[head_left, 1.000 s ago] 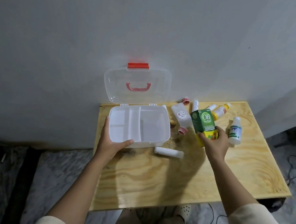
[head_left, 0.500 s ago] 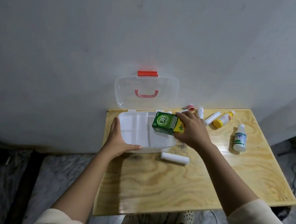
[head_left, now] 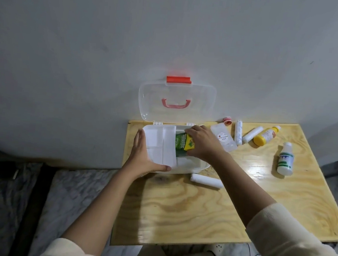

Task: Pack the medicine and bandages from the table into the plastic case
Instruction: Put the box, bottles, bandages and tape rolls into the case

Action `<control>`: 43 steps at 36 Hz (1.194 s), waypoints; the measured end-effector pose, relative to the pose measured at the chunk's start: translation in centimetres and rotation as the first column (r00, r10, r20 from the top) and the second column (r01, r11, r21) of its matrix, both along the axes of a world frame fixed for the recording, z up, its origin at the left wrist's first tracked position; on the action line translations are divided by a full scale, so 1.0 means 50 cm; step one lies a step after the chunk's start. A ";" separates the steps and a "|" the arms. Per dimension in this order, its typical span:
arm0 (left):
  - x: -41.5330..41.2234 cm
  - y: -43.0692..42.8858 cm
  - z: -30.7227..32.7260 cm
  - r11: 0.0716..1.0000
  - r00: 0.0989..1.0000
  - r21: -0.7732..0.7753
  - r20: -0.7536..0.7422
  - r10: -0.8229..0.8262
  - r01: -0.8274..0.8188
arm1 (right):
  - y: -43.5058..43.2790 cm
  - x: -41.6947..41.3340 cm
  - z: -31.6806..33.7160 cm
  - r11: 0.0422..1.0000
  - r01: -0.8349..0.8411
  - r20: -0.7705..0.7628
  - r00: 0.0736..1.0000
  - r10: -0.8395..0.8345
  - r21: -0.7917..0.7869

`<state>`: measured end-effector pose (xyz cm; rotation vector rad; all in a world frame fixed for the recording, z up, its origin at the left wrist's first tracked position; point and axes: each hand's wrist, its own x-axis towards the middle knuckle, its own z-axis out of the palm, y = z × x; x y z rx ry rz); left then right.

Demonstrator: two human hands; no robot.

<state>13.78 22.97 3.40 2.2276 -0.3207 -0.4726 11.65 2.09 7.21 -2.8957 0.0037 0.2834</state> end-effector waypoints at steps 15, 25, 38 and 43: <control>-0.003 0.002 -0.006 0.998 0.999 -0.046 0.004 0.033 -0.033 | 0.028 -0.008 -0.062 0.964 0.231 -0.134 0.968 -0.214 0.130; -0.002 0.001 -0.006 0.998 0.999 -0.046 0.002 0.045 -0.045 | 0.036 -0.007 -0.084 0.918 0.351 -0.035 0.936 -0.351 0.184; -0.006 0.000 -0.005 0.999 0.999 -0.029 0.012 0.045 -0.045 | 0.042 0.006 -0.102 0.819 0.411 -0.105 0.909 -0.404 0.402; -0.007 0.000 -0.002 0.999 0.999 -0.030 0.007 0.040 -0.040 | 0.035 0.004 -0.094 0.841 0.368 -0.110 0.929 -0.354 0.397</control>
